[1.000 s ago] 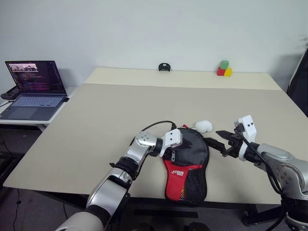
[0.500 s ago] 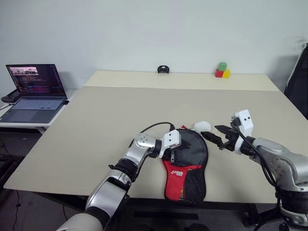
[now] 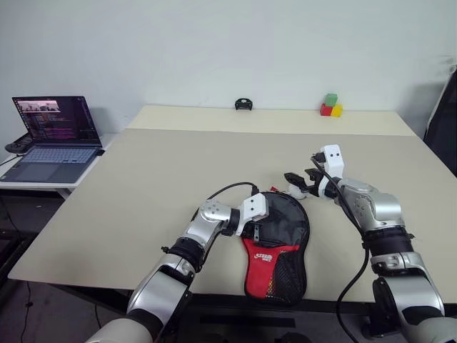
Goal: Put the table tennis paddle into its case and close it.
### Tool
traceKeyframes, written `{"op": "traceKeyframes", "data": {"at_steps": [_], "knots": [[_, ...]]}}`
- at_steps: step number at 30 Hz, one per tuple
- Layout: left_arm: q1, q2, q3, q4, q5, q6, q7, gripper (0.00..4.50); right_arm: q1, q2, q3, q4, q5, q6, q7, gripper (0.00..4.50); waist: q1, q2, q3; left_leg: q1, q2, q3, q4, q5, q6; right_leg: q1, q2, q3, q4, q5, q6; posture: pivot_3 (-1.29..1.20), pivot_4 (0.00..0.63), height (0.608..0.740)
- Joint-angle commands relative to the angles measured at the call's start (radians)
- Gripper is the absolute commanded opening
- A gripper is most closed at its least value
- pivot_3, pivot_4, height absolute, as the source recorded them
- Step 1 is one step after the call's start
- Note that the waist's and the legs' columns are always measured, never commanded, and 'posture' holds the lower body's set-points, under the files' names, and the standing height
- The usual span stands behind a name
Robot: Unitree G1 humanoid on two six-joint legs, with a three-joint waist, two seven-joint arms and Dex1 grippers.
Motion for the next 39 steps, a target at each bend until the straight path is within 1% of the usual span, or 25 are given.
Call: {"op": "traceKeyframes", "data": {"at_steps": [1, 3, 6, 14, 17, 24, 26, 29, 31, 36, 39], "knots": [[0.058, 0.011, -0.05, 0.055, 0.067, 0.032, 0.004, 4.46, -0.101, 0.009, -0.004, 0.184, -0.061, -0.13, 0.001, 4.5, -0.002, 0.0, 0.0, 0.0, 0.0, 0.0, 0.0, 0.0, 0.0, 0.0, 0.0, 0.0, 0.0, 0.0, 0.0, 0.0, 0.15, 0.74], [0.06, 0.013, -0.05, 0.051, 0.067, 0.034, 0.004, 4.46, -0.142, 0.016, -0.004, 0.293, -0.087, -0.174, 0.005, 4.5, -0.003, 0.0, 0.0, 0.001, 0.0, 0.001, 0.0, 0.0, 0.0, 0.0, 0.0, 0.001, 0.0, 0.0, 0.0, 0.0, 0.15, 0.74], [0.061, 0.015, -0.051, 0.046, 0.067, 0.036, 0.007, 4.46, -0.161, 0.026, -0.003, 0.374, -0.104, -0.183, 0.031, 4.5, -0.003, 0.0, 0.0, 0.001, 0.0, 0.0, 0.0, 0.0, 0.0, 0.0, 0.0, 0.0, 0.0, 0.0, 0.0, 0.0, 0.15, 0.74], [0.061, 0.014, -0.05, 0.039, 0.067, 0.04, 0.013, 4.46, -0.146, 0.038, -0.013, 0.387, -0.104, -0.108, 0.076, 4.5, -0.004, 0.001, 0.0, 0.0, 0.0, 0.0, 0.0, 0.0, 0.0, 0.0, -0.002, 0.0, 0.0, 0.0, -0.001, 0.0, 0.15, 0.74], [0.058, 0.01, -0.051, 0.043, 0.068, 0.04, 0.016, 4.5, -0.136, 0.036, -0.024, 0.376, -0.104, -0.097, 0.073, 3.9, -0.004, 0.001, 0.0, 0.0, 0.0, 0.0, 0.0, 0.0, 0.0, 0.0, -0.002, 0.0, 0.0, 0.0, -0.001, 0.0, 0.15, 0.74], [0.052, -0.001, -0.054, 0.057, 0.071, 0.038, 0.028, 4.5, -0.08, 0.03, -0.036, 0.293, -0.101, -0.053, 0.075, 1.52, -0.002, 0.001, 0.0, 0.0, 0.0, 0.0, 0.0, 0.0, 0.0, 0.0, -0.002, 0.0, 0.0, 0.0, -0.001, 0.0, 0.15, 0.74], [0.048, -0.008, -0.054, 0.068, 0.071, 0.044, 0.033, 4.5, -0.06, 0.029, -0.039, 0.258, -0.098, -0.035, 0.072, 1.0, -0.002, 0.001, -0.001, 0.0, 0.0, 0.0, 0.0, 0.0, 0.0, 0.001, -0.003, 0.0, 0.0, 0.0, 0.0, 0.0, 0.15, 0.74], [0.041, -0.018, -0.055, 0.092, 0.075, 0.049, 0.039, 4.5, -0.031, 0.022, -0.046, 0.193, -0.093, -0.001, 0.065, 0.63, 0.001, 0.001, -0.001, 0.0, 0.0, -0.001, 0.0, 0.0, 0.0, 0.001, -0.003, 0.0, 0.0, 0.0, 0.0, 0.0, 0.15, 0.74], [0.042, -0.02, -0.056, 0.105, 0.078, 0.049, 0.039, 4.5, -0.011, 0.012, -0.052, 0.141, -0.09, 0.027, 0.064, 0.54, 0.003, 0.001, -0.001, 0.0, -0.001, -0.001, 0.0, 0.0, 0.0, 0.001, -0.003, -0.001, 0.0, 0.0, 0.0, 0.0, 0.15, 0.74], [0.043, -0.024, -0.056, 0.133, 0.082, 0.051, 0.04, 4.5, 0.066, -0.055, -0.068, -0.034, -0.071, 0.13, 0.07, 0.54, 0.009, 0.002, -0.002, -0.001, -0.003, -0.003, 0.0, 0.0, 0.0, 0.002, -0.004, -0.002, -0.002, 0.0, 0.0, 0.0, 0.15, 0.74], [0.041, -0.027, -0.055, 0.146, 0.084, 0.051, 0.043, 4.5, 0.125, -0.1, -0.082, -0.148, -0.051, 0.204, 0.071, 0.53, 0.01, 0.004, -0.003, -0.002, -0.003, -0.007, 0.0, 0.0, 0.0, 0.005, -0.004, -0.003, -0.007, 0.0, 0.0, 0.0, 0.15, 0.74]]}}
